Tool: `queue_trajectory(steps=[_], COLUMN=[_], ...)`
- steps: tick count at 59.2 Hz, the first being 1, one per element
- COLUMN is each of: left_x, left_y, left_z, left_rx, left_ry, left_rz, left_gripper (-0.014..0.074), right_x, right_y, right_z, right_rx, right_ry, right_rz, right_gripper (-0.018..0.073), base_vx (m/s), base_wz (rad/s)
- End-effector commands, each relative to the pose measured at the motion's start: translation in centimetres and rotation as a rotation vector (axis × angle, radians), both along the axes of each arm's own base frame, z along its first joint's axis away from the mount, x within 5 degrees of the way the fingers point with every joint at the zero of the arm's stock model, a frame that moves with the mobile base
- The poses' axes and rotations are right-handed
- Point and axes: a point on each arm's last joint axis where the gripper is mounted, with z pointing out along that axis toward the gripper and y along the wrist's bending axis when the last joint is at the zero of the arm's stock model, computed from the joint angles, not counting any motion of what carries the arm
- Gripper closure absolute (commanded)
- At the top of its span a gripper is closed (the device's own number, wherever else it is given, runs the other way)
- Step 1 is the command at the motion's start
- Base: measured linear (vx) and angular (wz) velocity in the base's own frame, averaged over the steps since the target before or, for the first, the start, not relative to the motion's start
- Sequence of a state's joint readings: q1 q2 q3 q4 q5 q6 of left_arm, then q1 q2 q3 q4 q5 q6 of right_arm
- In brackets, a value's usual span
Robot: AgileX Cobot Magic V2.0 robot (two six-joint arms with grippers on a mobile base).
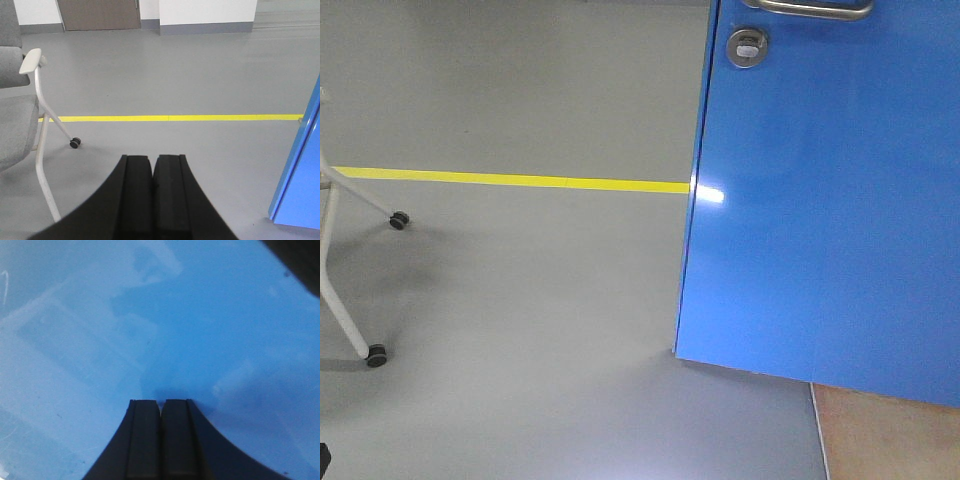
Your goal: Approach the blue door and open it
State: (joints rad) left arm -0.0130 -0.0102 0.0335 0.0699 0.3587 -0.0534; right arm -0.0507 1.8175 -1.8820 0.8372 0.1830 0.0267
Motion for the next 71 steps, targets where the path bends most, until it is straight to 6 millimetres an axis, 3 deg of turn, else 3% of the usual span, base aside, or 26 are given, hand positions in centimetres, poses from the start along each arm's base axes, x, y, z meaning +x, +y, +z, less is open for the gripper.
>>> queue_trajectory(steps=[1,60,71], left_x=[0.0,0.0,0.0], left_y=[-0.06,-0.06,-0.06], left_z=[1.85,1.85,1.85], left_rx=[-0.007,-0.007,-0.007], left_ry=[-0.13,-0.13,-0.13], left_rz=[-0.005,-0.005,-0.005], left_gripper=[0.0526,0.0526,0.0526], right_x=[-2.07,-2.07,-2.08], right_y=[-0.55,-0.55,-0.81], right_z=[3.71,3.71,3.77], right_rx=[0.0,0.0,-0.107], right_ry=[-0.127,-0.127,-0.139], right_rz=[-0.051,-0.051,-0.076], right_gripper=[0.0564,0.0564,0.0564], base_vx=[0.08,0.02,0.0], base_wz=[-0.06,-0.02,0.0])
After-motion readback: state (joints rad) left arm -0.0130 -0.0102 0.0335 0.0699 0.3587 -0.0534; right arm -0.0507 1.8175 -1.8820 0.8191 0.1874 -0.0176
